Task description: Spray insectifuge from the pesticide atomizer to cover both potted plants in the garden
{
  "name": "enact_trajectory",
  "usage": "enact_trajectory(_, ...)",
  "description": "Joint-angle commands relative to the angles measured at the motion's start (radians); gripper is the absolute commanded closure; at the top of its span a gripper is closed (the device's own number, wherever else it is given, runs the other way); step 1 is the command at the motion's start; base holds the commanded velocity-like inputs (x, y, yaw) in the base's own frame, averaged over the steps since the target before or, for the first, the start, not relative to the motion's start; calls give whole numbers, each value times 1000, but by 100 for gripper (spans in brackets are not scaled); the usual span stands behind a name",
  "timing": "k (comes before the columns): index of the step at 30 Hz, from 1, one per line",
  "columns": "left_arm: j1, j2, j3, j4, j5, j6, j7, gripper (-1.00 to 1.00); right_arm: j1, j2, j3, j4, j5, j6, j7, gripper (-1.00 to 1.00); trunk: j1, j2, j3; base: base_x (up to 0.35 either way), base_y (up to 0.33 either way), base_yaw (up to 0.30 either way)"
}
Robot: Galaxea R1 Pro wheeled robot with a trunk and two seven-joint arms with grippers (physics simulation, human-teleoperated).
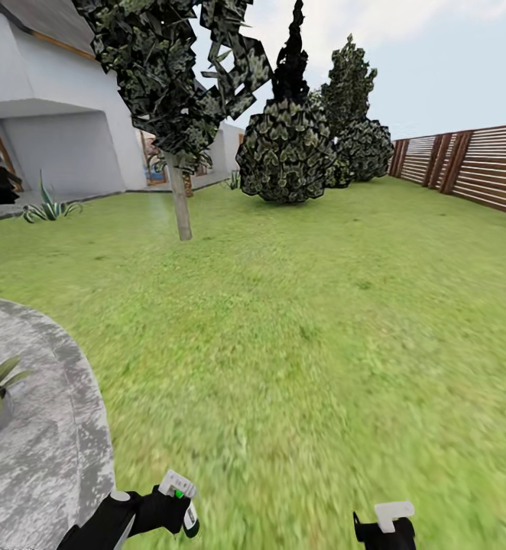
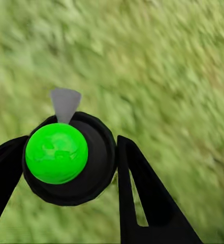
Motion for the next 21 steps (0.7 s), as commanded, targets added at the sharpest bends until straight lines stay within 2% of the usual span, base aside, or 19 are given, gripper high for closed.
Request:
enact_trajectory(1, 0, -1, 5, -2, -2, 9, -3, 100, -1, 0, -7, 1, 11, -3, -4, -100, 0, 0, -1, 190, -53, 277)
enact_trajectory(16, -1, -2, 5, -2, -2, 9, 3, 100, -1, 0, -7, 1, 11, -3, -4, -100, 0, 0, -1, 27, -5, 277)
enact_trajectory(21, -2, -1, 5, -2, -2, 10, 3, 100, -1, 0, -7, 1, 11, -3, -4, -100, 0, 0, -1, 259, 0, 277)
